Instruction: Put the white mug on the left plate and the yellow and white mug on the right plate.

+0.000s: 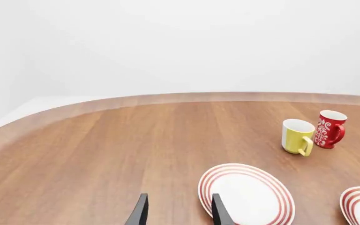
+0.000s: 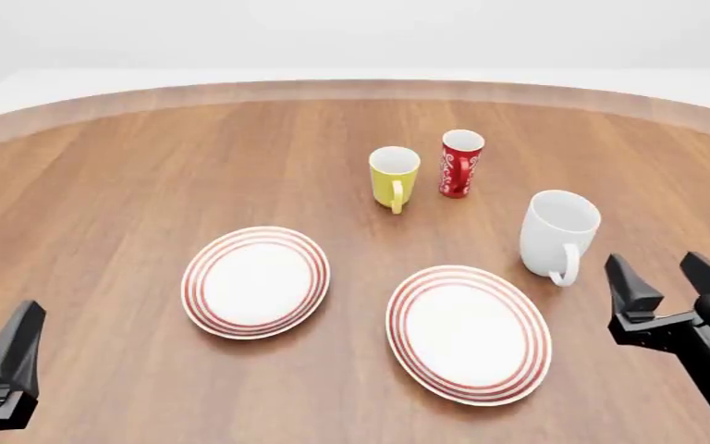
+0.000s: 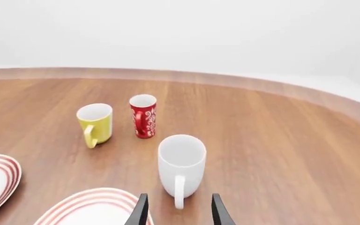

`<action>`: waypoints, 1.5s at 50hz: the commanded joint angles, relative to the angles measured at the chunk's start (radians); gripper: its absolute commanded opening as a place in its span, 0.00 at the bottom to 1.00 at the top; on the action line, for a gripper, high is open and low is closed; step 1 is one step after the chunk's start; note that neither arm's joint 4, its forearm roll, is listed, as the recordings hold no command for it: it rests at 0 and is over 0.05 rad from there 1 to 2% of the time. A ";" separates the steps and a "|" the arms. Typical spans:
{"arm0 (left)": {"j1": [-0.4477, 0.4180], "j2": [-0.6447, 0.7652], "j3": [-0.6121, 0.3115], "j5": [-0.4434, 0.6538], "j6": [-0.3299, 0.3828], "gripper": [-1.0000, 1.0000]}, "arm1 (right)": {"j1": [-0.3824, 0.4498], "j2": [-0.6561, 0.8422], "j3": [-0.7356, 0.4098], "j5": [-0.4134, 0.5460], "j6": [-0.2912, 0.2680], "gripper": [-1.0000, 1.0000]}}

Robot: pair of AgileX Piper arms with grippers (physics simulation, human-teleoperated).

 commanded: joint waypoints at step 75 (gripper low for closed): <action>0.000 0.000 0.000 0.000 0.000 1.00 | -0.025 0.886 -0.230 -0.452 0.024 1.00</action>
